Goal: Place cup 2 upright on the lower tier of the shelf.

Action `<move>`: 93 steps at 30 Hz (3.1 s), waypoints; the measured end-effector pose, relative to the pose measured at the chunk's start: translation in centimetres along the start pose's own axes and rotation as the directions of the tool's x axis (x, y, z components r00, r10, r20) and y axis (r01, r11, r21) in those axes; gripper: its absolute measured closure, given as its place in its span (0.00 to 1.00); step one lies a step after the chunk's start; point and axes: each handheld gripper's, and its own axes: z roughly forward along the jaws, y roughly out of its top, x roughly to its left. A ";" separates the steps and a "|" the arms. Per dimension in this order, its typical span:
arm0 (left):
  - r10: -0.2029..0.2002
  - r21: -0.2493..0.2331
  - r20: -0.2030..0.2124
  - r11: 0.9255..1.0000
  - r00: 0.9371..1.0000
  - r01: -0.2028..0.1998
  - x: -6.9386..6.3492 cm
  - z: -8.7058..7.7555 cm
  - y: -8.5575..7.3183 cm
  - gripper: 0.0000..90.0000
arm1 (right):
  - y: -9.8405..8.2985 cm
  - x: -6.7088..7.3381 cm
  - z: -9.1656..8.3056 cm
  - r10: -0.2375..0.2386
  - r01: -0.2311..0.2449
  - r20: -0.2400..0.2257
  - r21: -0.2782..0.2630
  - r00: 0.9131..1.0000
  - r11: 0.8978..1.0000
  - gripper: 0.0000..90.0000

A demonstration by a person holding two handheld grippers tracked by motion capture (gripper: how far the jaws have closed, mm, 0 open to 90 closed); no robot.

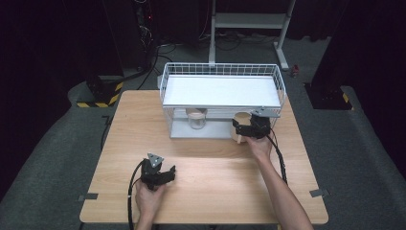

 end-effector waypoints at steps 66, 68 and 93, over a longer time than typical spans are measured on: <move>0.000 0.001 0.000 1.000 1.000 0.000 0.0 0.0 0.0 0.26 | -6.1 0.4 -2.3 0.026 -0.030 0.036 0.114 0.999 0.993 0.38; 0.000 0.001 0.000 1.000 1.000 0.000 0.0 0.0 0.0 0.26 | -6.1 0.4 -2.3 0.032 -0.036 0.033 0.115 0.999 0.993 0.38; 0.000 0.000 0.001 1.000 1.000 0.000 0.0 0.0 0.0 0.26 | -4.7 0.6 0.2 0.066 -0.073 0.055 0.129 0.996 0.989 0.37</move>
